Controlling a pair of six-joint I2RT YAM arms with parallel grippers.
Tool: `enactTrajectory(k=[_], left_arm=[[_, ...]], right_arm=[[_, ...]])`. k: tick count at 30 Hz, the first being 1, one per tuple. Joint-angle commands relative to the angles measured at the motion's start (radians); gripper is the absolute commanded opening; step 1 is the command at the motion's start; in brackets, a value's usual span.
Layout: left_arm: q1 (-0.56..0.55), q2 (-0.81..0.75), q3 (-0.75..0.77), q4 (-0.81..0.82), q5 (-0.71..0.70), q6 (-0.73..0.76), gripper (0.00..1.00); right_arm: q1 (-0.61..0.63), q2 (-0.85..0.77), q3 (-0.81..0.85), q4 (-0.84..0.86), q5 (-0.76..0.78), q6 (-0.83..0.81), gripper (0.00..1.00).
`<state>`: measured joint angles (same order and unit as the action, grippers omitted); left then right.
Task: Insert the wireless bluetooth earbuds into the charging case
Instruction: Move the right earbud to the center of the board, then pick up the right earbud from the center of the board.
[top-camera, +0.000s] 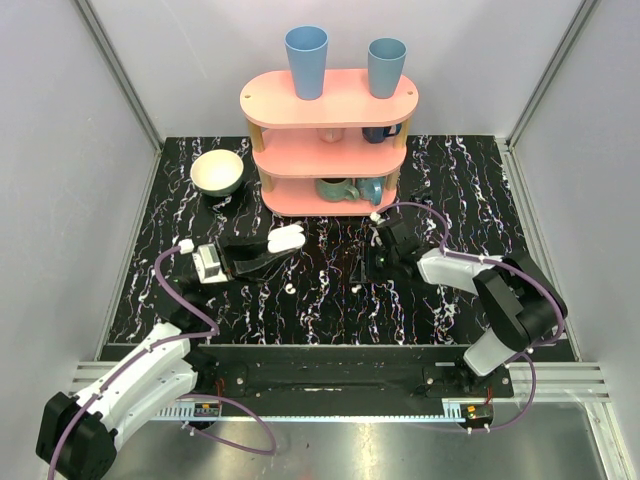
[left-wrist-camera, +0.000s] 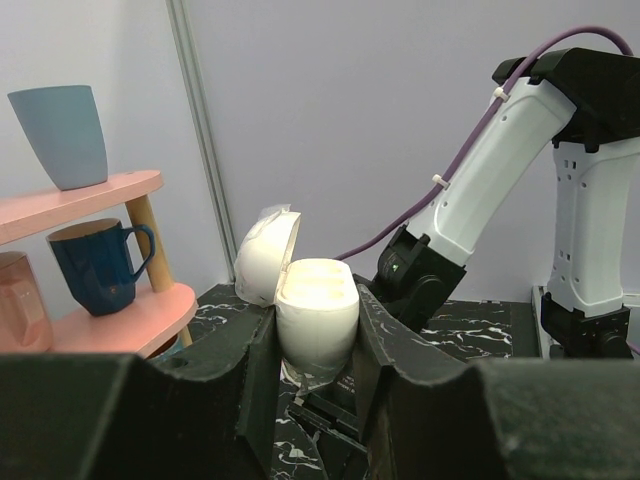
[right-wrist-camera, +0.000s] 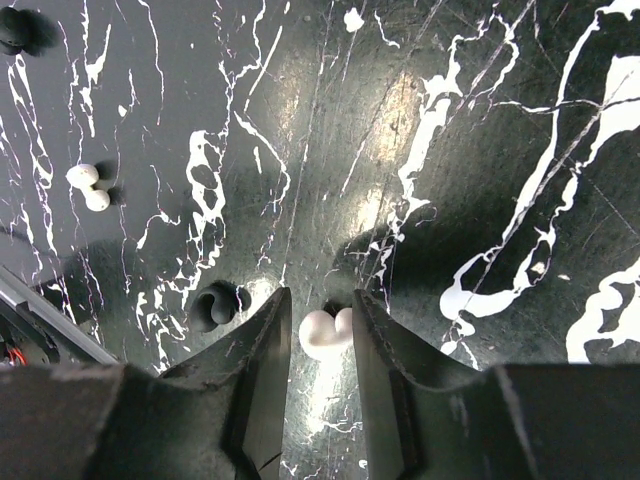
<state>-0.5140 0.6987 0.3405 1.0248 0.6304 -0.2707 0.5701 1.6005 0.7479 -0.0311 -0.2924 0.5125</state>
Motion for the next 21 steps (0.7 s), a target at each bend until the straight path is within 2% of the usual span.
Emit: enactTrajectory(k=[1,7,14,17,21], left_arm=[[-0.003,0.004,0.032,0.054,0.012,-0.016,0.00],[-0.003,0.005,0.037,0.057,0.014,-0.021,0.00],[-0.003,0.007,0.038,0.057,0.017,-0.022,0.00],[-0.003,0.005,0.035,0.057,0.014,-0.022,0.00],[-0.003,0.002,0.035,0.047,0.014,-0.016,0.00]], right_arm=[[0.002,-0.042,-0.005,-0.001,-0.007,0.015,0.37],[0.001,-0.056,-0.007,-0.009,0.004,0.014,0.38],[0.002,-0.134,0.021,-0.091,0.099,-0.025,0.41],[0.002,-0.166,0.015,-0.112,0.133,-0.008,0.41],[0.002,-0.191,-0.015,-0.118,0.104,0.049,0.39]])
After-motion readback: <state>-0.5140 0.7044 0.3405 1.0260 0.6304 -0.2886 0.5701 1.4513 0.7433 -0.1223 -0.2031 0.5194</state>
